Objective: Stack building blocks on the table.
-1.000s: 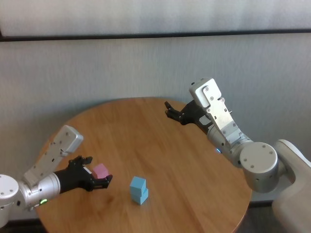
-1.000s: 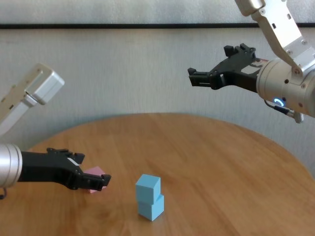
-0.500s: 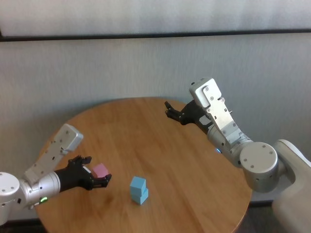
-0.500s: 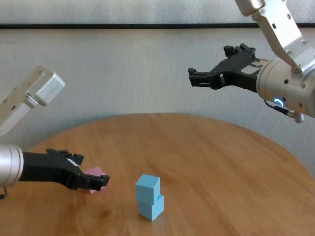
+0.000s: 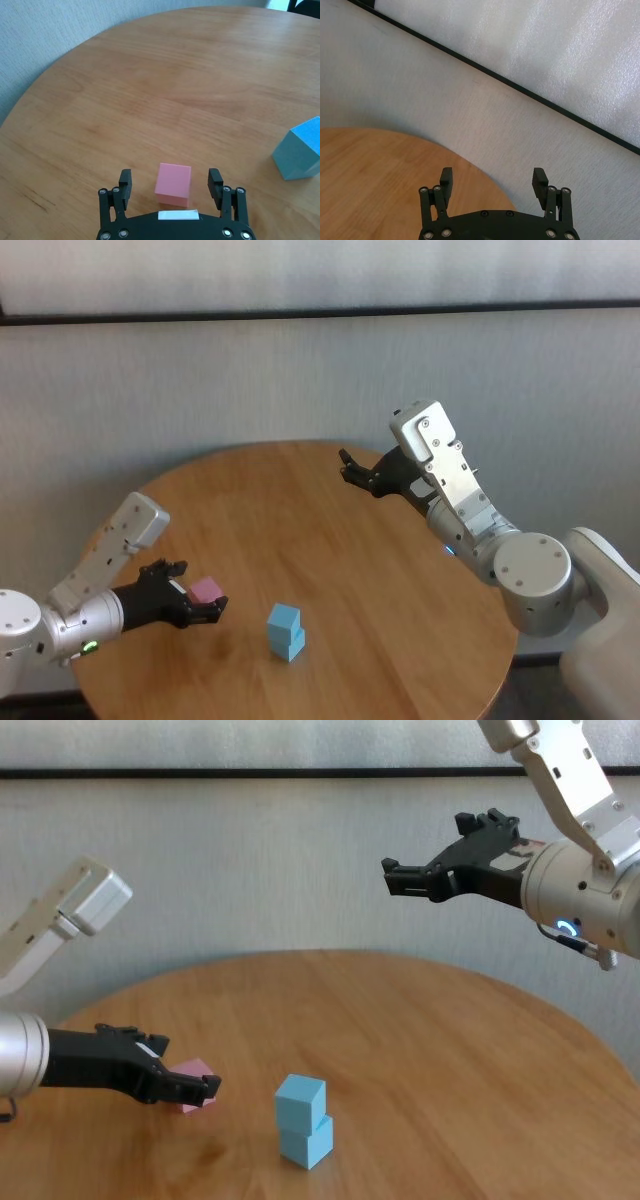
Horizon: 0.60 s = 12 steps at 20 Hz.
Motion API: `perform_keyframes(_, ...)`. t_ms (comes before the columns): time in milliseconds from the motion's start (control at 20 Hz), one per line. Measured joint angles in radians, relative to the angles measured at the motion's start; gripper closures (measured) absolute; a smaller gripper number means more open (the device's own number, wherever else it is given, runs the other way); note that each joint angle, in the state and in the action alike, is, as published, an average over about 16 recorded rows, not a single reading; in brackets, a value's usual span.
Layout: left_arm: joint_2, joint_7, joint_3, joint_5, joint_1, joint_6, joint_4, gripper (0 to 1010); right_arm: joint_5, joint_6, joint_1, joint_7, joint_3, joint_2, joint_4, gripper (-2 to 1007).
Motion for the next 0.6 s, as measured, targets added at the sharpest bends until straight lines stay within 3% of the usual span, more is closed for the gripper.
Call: perform_keyframes(600, -0.023, -0.023, 0.013, -0.001, -0.044, -0.026, 0.086, 10, 0.0, 0.0, 0.0, 0.0, 0.0, 0.0, 0.0, 4)
